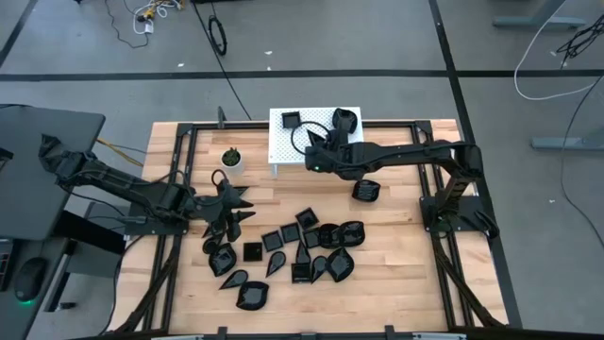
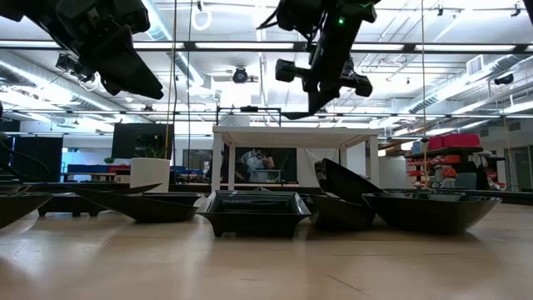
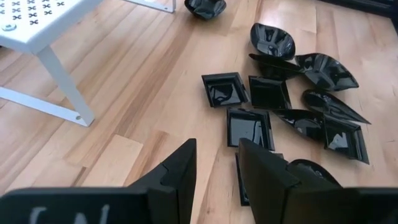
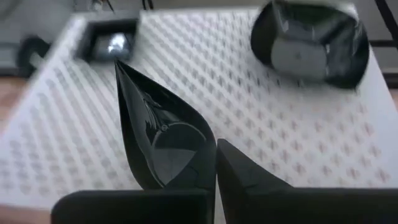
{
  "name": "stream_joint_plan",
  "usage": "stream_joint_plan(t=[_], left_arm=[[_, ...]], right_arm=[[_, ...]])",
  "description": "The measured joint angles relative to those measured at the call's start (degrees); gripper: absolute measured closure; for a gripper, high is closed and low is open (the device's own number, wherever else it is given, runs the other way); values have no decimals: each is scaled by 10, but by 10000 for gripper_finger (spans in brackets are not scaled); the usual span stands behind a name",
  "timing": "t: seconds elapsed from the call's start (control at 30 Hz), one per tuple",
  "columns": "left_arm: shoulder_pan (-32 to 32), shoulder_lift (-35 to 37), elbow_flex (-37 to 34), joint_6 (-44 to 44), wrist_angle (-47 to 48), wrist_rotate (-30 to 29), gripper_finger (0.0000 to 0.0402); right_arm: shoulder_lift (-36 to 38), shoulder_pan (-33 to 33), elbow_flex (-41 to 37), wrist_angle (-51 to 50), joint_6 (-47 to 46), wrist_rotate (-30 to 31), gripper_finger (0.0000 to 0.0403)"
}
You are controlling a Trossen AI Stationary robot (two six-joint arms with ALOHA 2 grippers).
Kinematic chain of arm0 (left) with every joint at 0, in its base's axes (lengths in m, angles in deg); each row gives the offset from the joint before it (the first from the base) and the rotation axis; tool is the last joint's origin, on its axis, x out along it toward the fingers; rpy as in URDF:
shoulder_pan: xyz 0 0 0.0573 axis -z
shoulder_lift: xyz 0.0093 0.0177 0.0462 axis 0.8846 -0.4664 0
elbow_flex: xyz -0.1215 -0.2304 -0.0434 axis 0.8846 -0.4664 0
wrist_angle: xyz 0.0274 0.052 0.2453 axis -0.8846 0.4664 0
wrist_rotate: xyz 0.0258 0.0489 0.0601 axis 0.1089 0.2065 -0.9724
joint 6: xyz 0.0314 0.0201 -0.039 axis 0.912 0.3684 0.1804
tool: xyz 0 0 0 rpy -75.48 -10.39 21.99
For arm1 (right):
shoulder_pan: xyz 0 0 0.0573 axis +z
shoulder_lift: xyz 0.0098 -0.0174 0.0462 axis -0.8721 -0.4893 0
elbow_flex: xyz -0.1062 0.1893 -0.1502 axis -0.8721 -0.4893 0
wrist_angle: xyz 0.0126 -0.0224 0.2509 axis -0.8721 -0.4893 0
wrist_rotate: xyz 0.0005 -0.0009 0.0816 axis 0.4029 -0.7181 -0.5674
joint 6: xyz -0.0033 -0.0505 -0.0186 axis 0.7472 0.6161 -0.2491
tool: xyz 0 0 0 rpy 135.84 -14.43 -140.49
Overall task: Pick & Place Mini shaped plates
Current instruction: Put the black plate on the shelf
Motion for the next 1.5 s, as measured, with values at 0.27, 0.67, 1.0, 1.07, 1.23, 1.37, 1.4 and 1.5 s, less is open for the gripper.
stream_joint_plan(t=[0.27, 0.67, 1.0, 1.07, 1.23, 1.37, 1.4, 1.5], left_arm=[[10, 0, 0, 2, 0, 0, 278], [16, 0, 0, 10, 4, 1, 278], [22, 0, 0, 10, -1, -18, 278], [22, 0, 0, 0, -4, -19, 278], [26, 0, 0, -20, -28, -27, 278], [37, 0, 0, -18, -34, -31, 278], [38, 0, 0, -15, -35, -32, 278], [38, 0, 0, -7, -35, -38, 278]], right_arm=[[-5, 0, 0, -10, -4, -4, 342], [24, 25, 0, -18, 144, -18, 195], [37, 175, -10, 1, 275, 60, 203], [37, 200, -27, 35, 312, 95, 210], [37, 241, -38, 51, 327, 62, 228], [37, 265, -38, 22, 309, 34, 242], [37, 269, -38, 17, 309, 33, 245], [37, 270, -39, 11, 309, 12, 253]])
